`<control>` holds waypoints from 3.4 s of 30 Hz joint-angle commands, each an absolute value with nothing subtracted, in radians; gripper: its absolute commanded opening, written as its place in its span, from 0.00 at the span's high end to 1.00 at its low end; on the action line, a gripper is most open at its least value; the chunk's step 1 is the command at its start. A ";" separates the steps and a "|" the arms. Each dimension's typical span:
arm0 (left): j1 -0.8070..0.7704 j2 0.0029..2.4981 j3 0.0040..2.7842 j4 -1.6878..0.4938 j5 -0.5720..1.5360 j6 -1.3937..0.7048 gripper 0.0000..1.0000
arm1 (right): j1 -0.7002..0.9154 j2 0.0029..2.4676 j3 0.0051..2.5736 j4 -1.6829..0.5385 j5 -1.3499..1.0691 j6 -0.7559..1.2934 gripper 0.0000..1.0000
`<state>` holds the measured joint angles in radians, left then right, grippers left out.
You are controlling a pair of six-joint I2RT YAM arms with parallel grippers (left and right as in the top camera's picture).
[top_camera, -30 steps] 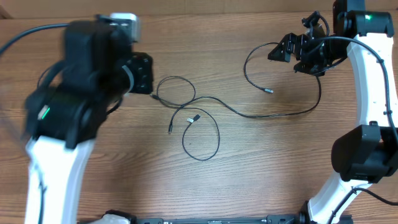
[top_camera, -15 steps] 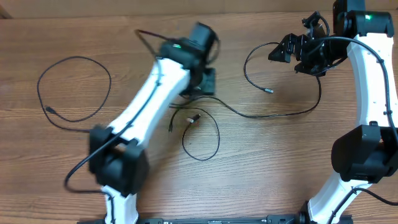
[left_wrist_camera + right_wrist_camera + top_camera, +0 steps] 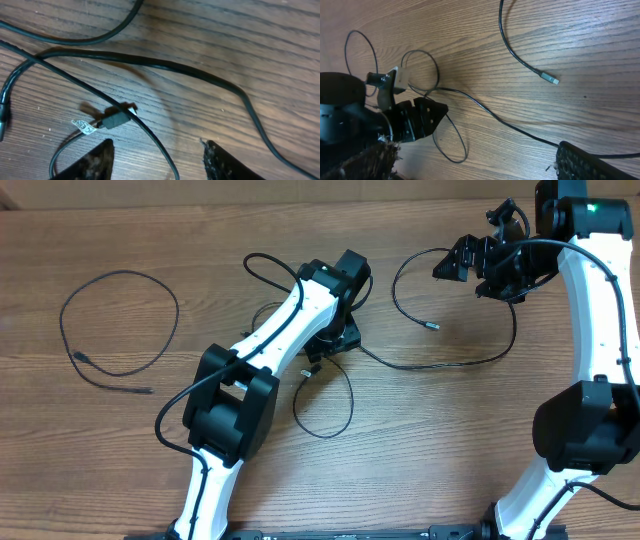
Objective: Untangle cables
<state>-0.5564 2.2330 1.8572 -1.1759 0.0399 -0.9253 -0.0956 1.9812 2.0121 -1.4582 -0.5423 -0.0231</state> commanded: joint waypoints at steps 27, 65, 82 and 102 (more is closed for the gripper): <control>-0.532 1.794 1.983 -1.169 -0.028 -0.377 0.95 | -0.081 1.941 2.022 -1.426 -0.540 -0.031 0.00; 0.461 1.877 2.018 -0.980 -0.115 -0.270 0.11 | 0.027 1.942 2.022 -1.452 -0.513 -0.031 0.00; 0.133 1.637 2.016 -1.039 0.132 -0.105 0.07 | -0.087 1.936 2.108 -1.409 -0.519 0.082 0.00; -0.747 2.276 2.017 -0.550 0.334 0.179 0.16 | -0.425 1.897 2.154 -1.491 -0.517 0.078 0.00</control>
<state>-0.6754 2.2208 2.0071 -0.5999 0.3279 0.1612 -0.4252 1.9270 2.1265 -1.4860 -0.5163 0.0784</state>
